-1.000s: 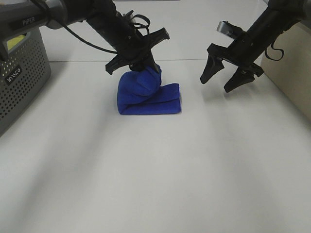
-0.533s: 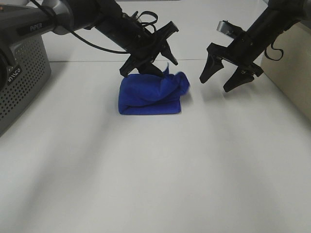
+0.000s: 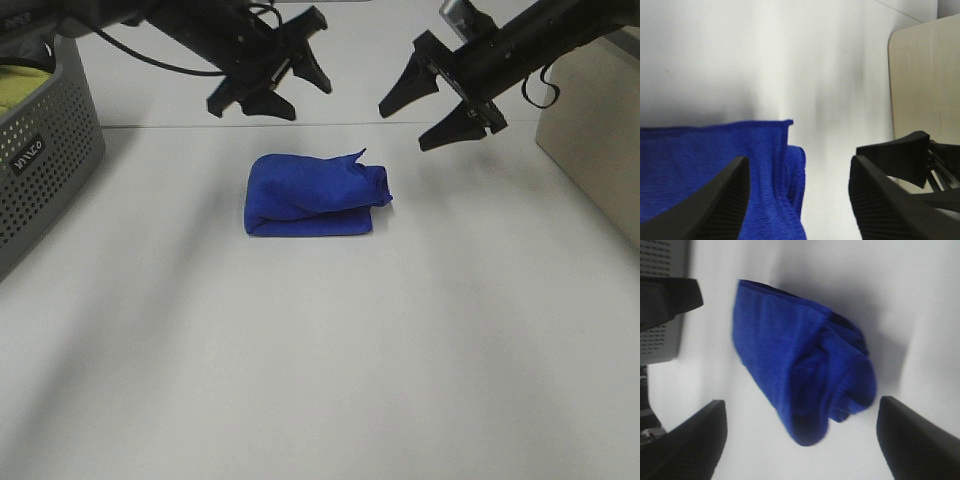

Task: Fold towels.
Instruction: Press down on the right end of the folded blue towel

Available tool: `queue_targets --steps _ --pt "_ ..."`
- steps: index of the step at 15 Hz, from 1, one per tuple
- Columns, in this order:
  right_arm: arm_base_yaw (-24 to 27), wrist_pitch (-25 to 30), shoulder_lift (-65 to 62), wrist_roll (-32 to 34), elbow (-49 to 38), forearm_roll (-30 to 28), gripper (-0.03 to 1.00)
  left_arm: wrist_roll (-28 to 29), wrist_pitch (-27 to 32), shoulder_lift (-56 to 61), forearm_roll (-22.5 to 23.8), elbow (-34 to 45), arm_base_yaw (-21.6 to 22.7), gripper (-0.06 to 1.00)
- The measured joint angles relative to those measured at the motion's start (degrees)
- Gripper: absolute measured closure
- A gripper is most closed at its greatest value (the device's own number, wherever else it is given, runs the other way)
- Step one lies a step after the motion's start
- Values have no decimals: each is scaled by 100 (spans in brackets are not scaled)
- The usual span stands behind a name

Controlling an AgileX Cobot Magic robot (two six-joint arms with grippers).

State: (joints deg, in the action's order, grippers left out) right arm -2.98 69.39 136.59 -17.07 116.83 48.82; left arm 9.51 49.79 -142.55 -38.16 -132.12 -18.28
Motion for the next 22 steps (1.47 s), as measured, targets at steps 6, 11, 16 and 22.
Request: queue_targets --steps 6,11,16,22 --pt "-1026 0 -46 -418 0 859 18 -241 464 235 132 -69 722 38" --pt "-1186 57 567 -493 0 1295 20 -241 917 235 138 -69 825 38" --pt "-802 57 1003 -493 0 1255 20 -241 974 235 138 -69 825 38" --pt "-584 52 1020 -527 0 1232 20 -252 980 235 138 -69 825 38"
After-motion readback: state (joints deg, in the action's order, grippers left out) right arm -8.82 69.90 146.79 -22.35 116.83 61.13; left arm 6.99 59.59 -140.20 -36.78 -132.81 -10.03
